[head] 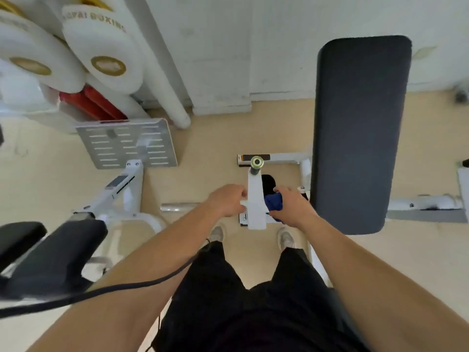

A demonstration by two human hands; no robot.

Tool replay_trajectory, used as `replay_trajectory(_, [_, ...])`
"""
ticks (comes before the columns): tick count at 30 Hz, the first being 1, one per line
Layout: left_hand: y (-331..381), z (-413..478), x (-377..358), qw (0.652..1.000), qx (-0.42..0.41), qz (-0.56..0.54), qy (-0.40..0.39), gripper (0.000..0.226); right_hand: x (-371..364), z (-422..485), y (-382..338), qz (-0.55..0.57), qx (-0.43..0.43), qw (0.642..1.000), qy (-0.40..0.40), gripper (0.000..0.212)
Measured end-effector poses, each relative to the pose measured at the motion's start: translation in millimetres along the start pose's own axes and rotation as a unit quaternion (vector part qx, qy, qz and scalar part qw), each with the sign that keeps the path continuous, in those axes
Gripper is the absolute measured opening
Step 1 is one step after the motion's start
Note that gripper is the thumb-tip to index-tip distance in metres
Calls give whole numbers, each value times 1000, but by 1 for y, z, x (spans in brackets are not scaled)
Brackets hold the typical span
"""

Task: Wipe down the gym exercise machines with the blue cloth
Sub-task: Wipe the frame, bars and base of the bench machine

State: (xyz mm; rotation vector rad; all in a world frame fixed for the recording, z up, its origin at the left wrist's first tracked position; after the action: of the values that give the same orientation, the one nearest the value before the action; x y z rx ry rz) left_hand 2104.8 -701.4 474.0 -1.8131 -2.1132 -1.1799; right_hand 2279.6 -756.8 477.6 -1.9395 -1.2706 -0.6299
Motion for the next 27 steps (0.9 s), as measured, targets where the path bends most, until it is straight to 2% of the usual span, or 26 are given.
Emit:
replay_trajectory(3, [-12,-9,-21,991,43,-106,68,40,-10,25,-6,12,88,996,-11,70])
replay_trajectory(6, [-14,-12,-55,966,83,-215,117,41,-23,33,-6,12,165,986,-29,72])
replay_trajectory(10, [-6,-4,-89,945,75,-280,151,47,-46,39,-6,4,230,972,-41,67])
replay_trajectory(13, [-17,6,-111,919,74,-346,175,45,-69,46,-3,34,244,968,-46,64])
replay_trajectory(18, [-51,36,-140,844,49,-491,210,42,-102,71,6,82,266,960,8,67])
replay_trajectory(22, [-67,69,-164,783,19,-583,215,39,-128,96,20,111,247,961,61,71])
replay_trajectory(27, [-89,92,-176,796,14,-541,271,32,-156,114,33,121,234,963,61,79])
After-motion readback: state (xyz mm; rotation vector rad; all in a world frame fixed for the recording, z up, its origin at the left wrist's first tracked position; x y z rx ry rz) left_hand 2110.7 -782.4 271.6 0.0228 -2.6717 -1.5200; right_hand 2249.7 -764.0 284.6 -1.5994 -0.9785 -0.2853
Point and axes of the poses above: each hand's wrist, its own z-axis towards the middle knuckle, its own x-axis out of the back of the hand, y = z × x, the point moved 7 cm from there along z, towards the middle knuckle, and after that the axes turned 10 degrees about -z, right-handed, at the moved point
